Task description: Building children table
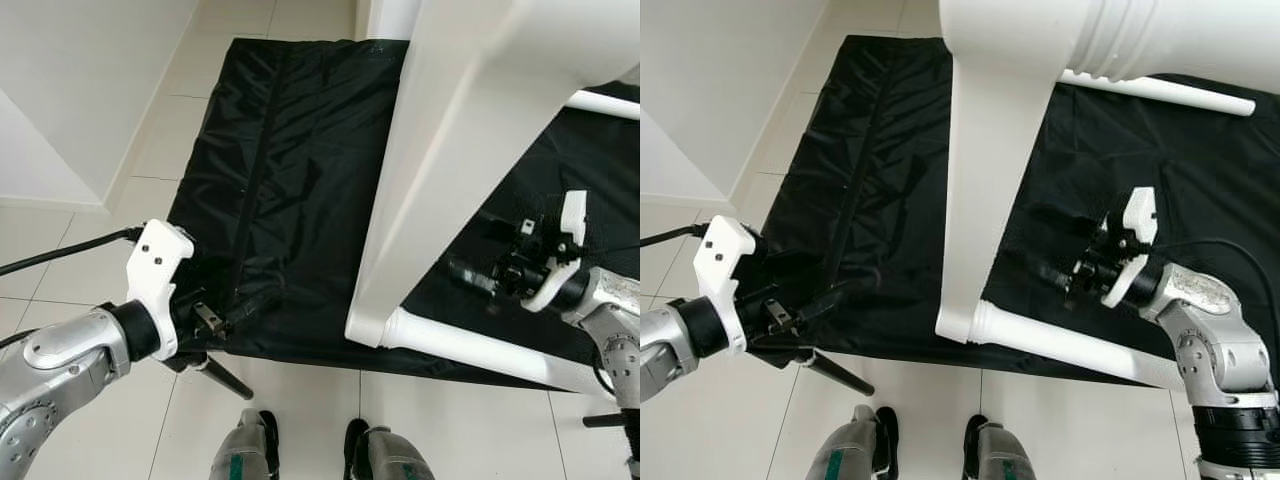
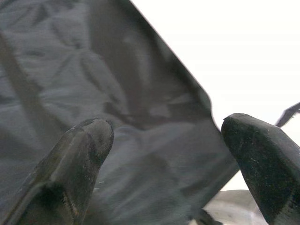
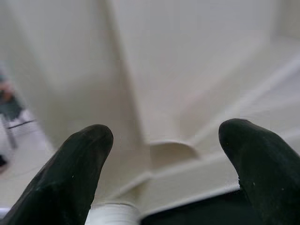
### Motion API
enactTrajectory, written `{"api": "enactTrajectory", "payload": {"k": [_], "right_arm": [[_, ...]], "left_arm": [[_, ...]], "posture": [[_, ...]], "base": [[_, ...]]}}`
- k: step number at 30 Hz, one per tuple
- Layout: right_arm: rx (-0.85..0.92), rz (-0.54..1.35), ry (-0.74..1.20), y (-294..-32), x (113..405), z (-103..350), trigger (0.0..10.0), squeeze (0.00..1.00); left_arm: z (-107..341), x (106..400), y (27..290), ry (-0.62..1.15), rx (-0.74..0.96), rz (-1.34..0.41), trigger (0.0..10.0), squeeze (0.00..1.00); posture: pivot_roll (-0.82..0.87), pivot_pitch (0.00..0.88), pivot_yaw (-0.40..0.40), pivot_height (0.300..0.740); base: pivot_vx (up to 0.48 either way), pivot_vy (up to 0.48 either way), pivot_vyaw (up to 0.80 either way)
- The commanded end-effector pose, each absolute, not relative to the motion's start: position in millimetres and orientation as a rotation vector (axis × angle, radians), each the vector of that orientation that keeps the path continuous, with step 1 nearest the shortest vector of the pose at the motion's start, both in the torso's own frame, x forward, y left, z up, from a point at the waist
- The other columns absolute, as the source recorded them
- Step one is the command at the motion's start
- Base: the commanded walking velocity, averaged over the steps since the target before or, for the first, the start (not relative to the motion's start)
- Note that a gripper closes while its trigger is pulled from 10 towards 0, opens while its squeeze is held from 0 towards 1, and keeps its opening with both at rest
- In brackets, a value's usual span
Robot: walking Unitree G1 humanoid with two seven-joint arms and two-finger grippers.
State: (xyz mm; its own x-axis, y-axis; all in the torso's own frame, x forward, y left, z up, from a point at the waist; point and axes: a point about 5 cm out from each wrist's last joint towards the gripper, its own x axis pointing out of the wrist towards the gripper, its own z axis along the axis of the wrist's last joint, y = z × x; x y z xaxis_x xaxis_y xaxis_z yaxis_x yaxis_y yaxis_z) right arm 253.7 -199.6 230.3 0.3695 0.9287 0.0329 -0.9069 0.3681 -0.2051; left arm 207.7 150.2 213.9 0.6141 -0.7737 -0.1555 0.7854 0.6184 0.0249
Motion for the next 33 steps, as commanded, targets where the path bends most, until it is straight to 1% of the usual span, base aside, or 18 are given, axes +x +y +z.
{"api": "enactTrajectory", "payload": {"k": [1, 5, 10, 11, 12, 13, 18, 23, 28, 33], "right_arm": [[-0.159, 1.248, -0.147, -194.0, 249.6, 231.0, 10.0, 0.00], [-0.166, 1.289, -0.158, -188.3, 251.5, 231.2, 10.0, 0.00], [-0.161, 1.285, -0.175, -183.6, 256.0, 231.7, 10.0, 0.00], [-0.147, 1.255, -0.219, -173.6, 263.1, 231.7, 10.0, 0.00], [-0.147, 1.255, -0.219, -173.6, 263.1, 231.7, 10.0, 0.00], [-0.141, 1.252, -0.252, -163.6, 265.6, 231.1, 10.0, 0.00], [-0.112, 1.254, -0.276, -152.8, 266.5, 229.6, 10.0, 0.00], [-0.100, 1.225, -0.276, -151.0, 270.0, 227.9, 10.0, 0.00], [-0.127, 1.150, -0.276, -159.5, 278.9, 227.9, 10.0, 0.00], [-0.137, 1.141, -0.271, -165.2, 280.8, 229.2, 10.0, 0.00]], "left_arm": [[215.4, 188.2, 139.2, 0.151, 0.088, -1.275, 10.0, 0.00], [216.1, 188.7, 137.7, 0.145, 0.088, -1.280, 10.0, 0.00], [216.3, 188.9, 137.1, 0.143, 0.092, -1.277, 10.0, 0.00], [217.8, 188.9, 137.0, 0.136, 0.089, -1.278, 10.0, 0.00], [217.8, 188.9, 137.0, 0.136, 0.089, -1.278, 10.0, 0.00], [218.6, 189.2, 137.3, 0.130, 0.090, -1.274, 10.0, 0.00], [219.1, 188.8, 137.1, 0.126, 0.088, -1.269, 10.0, 0.00], [219.9, 188.5, 137.2, 0.118, 0.083, -1.263, 10.0, 0.00], [219.4, 189.4, 138.0, 0.115, 0.081, -1.257, 10.0, 0.00], [220.1, 191.3, 137.8, 0.103, 0.079, -1.254, 10.0, 0.00]], "posture": [[0.04, 0.191, 0.016, 0.740], [0.04, 0.188, 0.010, 0.740], [0.04, 0.185, 0.008, 0.740], [0.05, 0.184, 0.005, 0.740], [0.05, 0.184, 0.005, 0.740], [0.05, 0.182, 0.002, 0.740], [0.05, 0.181, -0.001, 0.740], [0.05, 0.180, -0.003, 0.740], [0.05, 0.175, -0.001, 0.740], [0.04, 0.167, -0.003, 0.740]], "base": [[0.000, 0.000, 0.00], [0.000, 0.000, 0.00], [0.000, 0.000, 0.00], [0.000, 0.000, 0.00], [0.000, 0.000, 0.00], [0.000, 0.000, 0.00], [0.000, 0.000, 0.00], [0.000, 0.000, 0.00], [0.000, 0.000, 0.00], [0.000, 0.000, 0.00]]}}
